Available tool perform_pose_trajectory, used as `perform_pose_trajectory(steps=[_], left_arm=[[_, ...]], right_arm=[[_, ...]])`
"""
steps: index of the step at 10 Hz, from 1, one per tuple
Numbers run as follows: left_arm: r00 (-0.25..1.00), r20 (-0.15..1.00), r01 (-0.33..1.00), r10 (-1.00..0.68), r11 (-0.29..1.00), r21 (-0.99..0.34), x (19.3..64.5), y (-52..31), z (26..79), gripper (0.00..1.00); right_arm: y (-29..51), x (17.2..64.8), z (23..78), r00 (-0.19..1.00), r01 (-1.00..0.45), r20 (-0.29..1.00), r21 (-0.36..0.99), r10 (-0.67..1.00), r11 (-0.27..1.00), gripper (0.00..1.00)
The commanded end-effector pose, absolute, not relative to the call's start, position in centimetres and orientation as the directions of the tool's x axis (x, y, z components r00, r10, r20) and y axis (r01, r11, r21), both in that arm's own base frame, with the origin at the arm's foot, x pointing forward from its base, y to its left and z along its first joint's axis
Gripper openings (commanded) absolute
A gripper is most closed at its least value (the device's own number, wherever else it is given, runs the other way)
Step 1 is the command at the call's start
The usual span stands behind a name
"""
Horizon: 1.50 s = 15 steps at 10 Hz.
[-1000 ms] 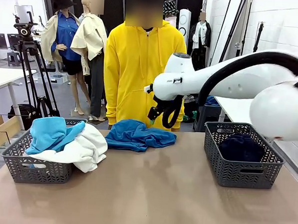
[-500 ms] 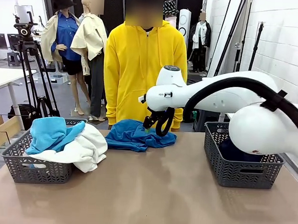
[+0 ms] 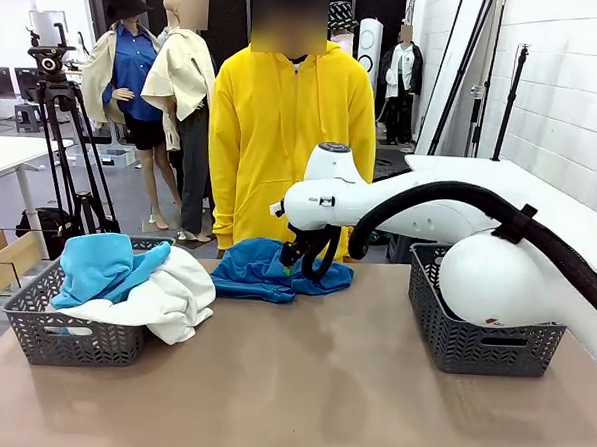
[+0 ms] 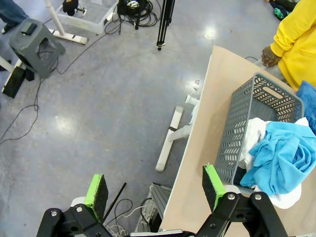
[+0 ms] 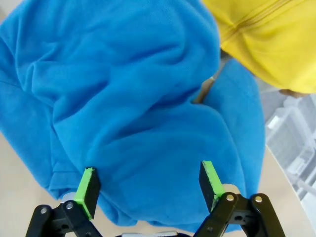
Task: Sort the tops and bottoms.
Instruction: Lift clothes from the center of the table with your right hand.
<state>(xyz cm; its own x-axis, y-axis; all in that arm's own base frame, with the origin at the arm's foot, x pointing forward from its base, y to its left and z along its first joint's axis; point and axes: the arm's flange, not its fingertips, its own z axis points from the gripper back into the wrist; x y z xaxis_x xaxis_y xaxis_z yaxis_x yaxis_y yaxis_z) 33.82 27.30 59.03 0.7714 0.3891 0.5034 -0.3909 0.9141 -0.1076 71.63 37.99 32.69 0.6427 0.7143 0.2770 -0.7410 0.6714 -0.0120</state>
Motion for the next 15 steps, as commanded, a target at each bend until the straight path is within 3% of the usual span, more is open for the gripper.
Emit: perform_pose_trajectory(steps=[1,8,13,14,15], left_arm=[[0.779,0.498,-0.386,0.381,0.917,-0.098,33.7,27.6,59.2,1.00],[0.779,0.498,-0.386,0.381,0.917,-0.098,33.7,27.6,59.2,1.00],[0.779,0.498,-0.386,0.381,0.917,-0.098,33.7,27.6,59.2,1.00],[0.779,0.498,-0.386,0.381,0.917,-0.098,33.7,27.6,59.2,1.00],[0.779,0.498,-0.386,0.381,0.917,-0.098,33.7,27.6,59.2,1.00]], right_arm=[[38.7,74.0,33.4,0.648,-0.752,0.252,0.057,0.719,0.657,1.00],[40.4,74.6,29.4,0.659,-0.752,0.135,0.127,0.740,0.647,1.00],[39.8,73.5,31.5,0.658,-0.752,0.168,0.090,0.734,0.653,0.07],[39.7,73.3,32.0,0.657,-0.752,0.169,0.079,0.735,0.654,0.00],[39.6,73.1,32.4,0.657,-0.751,0.168,0.071,0.735,0.656,0.00]])
